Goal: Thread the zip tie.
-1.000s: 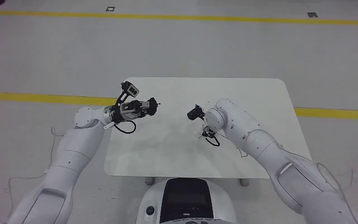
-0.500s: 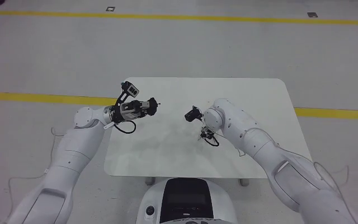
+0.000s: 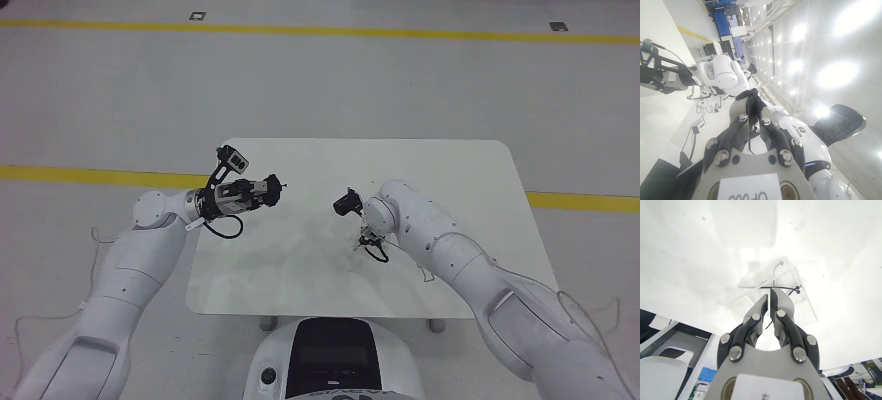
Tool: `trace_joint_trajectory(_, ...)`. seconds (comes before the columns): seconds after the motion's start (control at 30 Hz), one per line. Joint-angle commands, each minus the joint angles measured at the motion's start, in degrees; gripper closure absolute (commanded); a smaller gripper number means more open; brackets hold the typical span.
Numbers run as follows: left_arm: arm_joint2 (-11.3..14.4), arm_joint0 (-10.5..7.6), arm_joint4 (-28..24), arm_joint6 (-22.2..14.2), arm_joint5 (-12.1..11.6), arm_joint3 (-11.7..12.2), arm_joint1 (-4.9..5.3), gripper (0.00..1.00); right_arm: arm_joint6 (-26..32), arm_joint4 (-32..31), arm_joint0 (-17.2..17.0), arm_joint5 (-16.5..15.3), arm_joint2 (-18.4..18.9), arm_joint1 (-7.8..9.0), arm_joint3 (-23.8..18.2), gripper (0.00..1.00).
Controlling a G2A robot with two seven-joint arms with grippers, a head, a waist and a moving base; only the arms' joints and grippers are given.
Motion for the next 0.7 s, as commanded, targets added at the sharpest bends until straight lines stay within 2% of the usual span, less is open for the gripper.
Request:
trace_joint_trajectory(0.0, 0.0, 0.00, 0.0, 0.0, 0.0, 0.0, 0.00, 1.00, 0.0, -0.1, 0.0, -0.2, 0.1, -0.07, 0.1, 0.72)
trace_joint_trajectory(0.27, 0.0, 0.00, 0.0, 0.0, 0.0, 0.0, 0.00, 1.00, -0.1, -0.8, -0.1, -0.3, 0.2, -0.51, 1.1, 0.76)
trace_joint_trajectory(0.57, 0.0, 0.00, 0.0, 0.0, 0.0, 0.0, 0.00, 1.00, -0.4, -1.8, 0.1, 0.2, -0.1, -1.35, 2.4, 0.75)
trace_joint_trajectory(0.67, 0.0, 0.00, 0.0, 0.0, 0.0, 0.0, 0.00, 1.00, -0.3, -1.6, 0.2, -0.1, -0.1, -1.69, 3.2, 0.79)
